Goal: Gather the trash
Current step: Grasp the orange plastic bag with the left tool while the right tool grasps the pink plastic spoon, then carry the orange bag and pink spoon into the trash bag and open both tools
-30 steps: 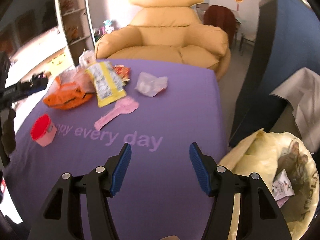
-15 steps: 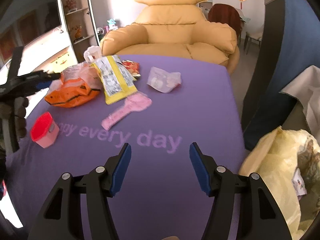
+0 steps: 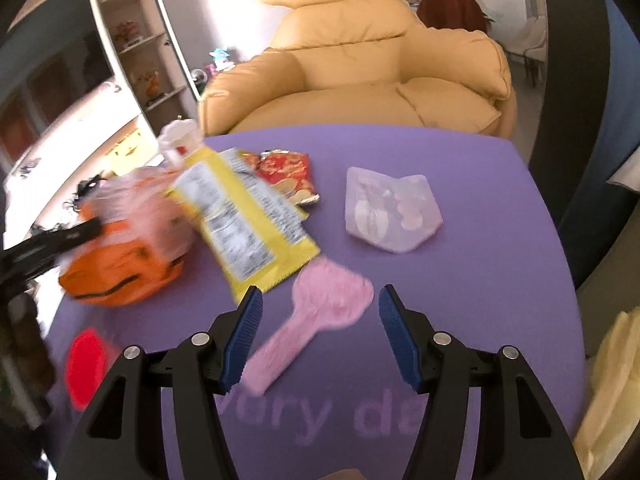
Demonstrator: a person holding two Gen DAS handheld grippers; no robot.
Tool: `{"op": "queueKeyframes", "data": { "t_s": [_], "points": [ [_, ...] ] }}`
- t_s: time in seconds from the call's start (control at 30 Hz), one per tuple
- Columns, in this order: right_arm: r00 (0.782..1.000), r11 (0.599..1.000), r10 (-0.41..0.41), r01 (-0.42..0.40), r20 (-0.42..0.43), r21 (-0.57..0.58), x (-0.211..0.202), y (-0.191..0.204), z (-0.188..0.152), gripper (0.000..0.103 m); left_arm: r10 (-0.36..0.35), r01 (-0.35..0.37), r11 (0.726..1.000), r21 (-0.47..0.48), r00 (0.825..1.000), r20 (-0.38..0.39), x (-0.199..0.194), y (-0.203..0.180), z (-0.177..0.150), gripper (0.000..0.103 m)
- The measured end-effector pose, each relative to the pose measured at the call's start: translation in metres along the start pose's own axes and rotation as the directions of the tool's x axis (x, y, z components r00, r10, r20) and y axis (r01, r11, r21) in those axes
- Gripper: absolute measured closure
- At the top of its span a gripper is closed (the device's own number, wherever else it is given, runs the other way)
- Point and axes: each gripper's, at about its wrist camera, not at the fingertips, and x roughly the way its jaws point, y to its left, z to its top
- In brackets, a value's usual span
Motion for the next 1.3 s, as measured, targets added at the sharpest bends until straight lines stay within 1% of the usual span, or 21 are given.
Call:
{"op": "queueKeyframes", "data": {
  "t_s": [0.07, 0.17, 0.23, 0.3, 0.33, 0.4, 0.47, 0.57, 0.6, 0.67, 0.8, 0.9, 1.0, 1.17, 1.3],
  "points": [
    [0.999, 0.999, -0.033, 0.033, -0.009, -0.013, 0.012, 0.002, 0.005, 0.046, -0.012, 0.012, 1.0, 0.003, 1.0, 0.024, -0.009, 0.0, 0.003, 0.079],
    [0.998, 0.998, -0.052, 0.051, -0.035, -0.044, 0.025, 0.006, 0.006, 0.046, -0.031, 0.031, 1.0, 0.004, 0.998, 0.058, -0.022, 0.0, 0.006, 0.079],
    [0.998, 0.996, -0.06, 0.057, -0.035, -0.07, 0.024, 0.008, 0.003, 0.046, -0.044, 0.044, 0.999, 0.004, 0.996, 0.077, -0.03, 0.001, 0.007, 0.079],
    [0.997, 0.994, -0.064, 0.06, -0.041, -0.09, 0.021, 0.008, 0.0, 0.055, -0.045, 0.045, 0.999, 0.004, 0.995, 0.093, -0.035, 0.002, 0.009, 0.079],
    [0.997, 0.993, -0.064, 0.06, -0.044, -0.098, 0.019, 0.007, -0.001, 0.055, -0.044, 0.043, 0.999, 0.005, 0.994, 0.102, -0.038, 0.002, 0.009, 0.079],
    [0.998, 0.994, -0.039, 0.033, -0.053, -0.108, 0.011, 0.007, -0.006, 0.056, -0.038, 0.038, 0.999, 0.007, 0.992, 0.116, -0.044, 0.002, 0.009, 0.079],
    [0.998, 0.991, -0.04, 0.034, -0.048, -0.128, 0.0, 0.008, -0.013, 0.056, -0.029, 0.027, 1.0, 0.011, 0.991, 0.13, -0.049, 0.002, 0.009, 0.079],
    [0.999, 0.99, -0.033, 0.027, -0.042, -0.141, -0.012, 0.008, -0.02, 0.056, 0.019, -0.027, 0.998, 0.052, 0.987, 0.16, -0.058, 0.0, 0.007, 0.079],
    [0.999, 0.99, -0.026, 0.02, -0.038, -0.139, -0.018, 0.009, -0.022, 0.056, 0.031, -0.043, 0.997, 0.068, 0.987, 0.16, -0.06, -0.001, 0.005, 0.079],
    [1.0, 0.992, -0.006, 0.002, -0.029, -0.129, -0.025, 0.008, -0.024, 0.056, 0.049, -0.06, 0.995, 0.078, 0.989, 0.136, -0.059, 0.0, 0.003, 0.079],
    [0.999, 0.992, 0.031, -0.032, -0.006, -0.123, -0.039, 0.011, -0.023, 0.056, 0.058, -0.064, 0.996, 0.056, 0.992, 0.116, -0.063, 0.011, -0.001, 0.079],
    [0.999, 0.991, 0.035, -0.035, 0.0, -0.133, -0.045, 0.013, -0.025, 0.056, 0.038, -0.044, 0.998, 0.051, 0.993, 0.113, -0.07, 0.013, -0.001, 0.079],
    [1.0, 0.99, 0.021, -0.019, 0.013, -0.141, -0.054, 0.011, -0.028, 0.056, 0.006, -0.014, 0.998, 0.068, 0.993, 0.117, -0.077, 0.005, -0.002, 0.079],
    [0.999, 0.992, 0.0, 0.005, 0.044, -0.13, -0.075, -0.002, -0.032, 0.056, -0.073, 0.062, 0.992, 0.107, 0.992, 0.107, -0.082, -0.022, -0.006, 0.079],
    [0.996, 0.992, -0.025, 0.035, 0.081, -0.119, -0.099, -0.015, -0.035, 0.056, -0.125, 0.11, 0.981, 0.158, 0.988, 0.089, -0.079, -0.054, -0.01, 0.079]
  ]
}}
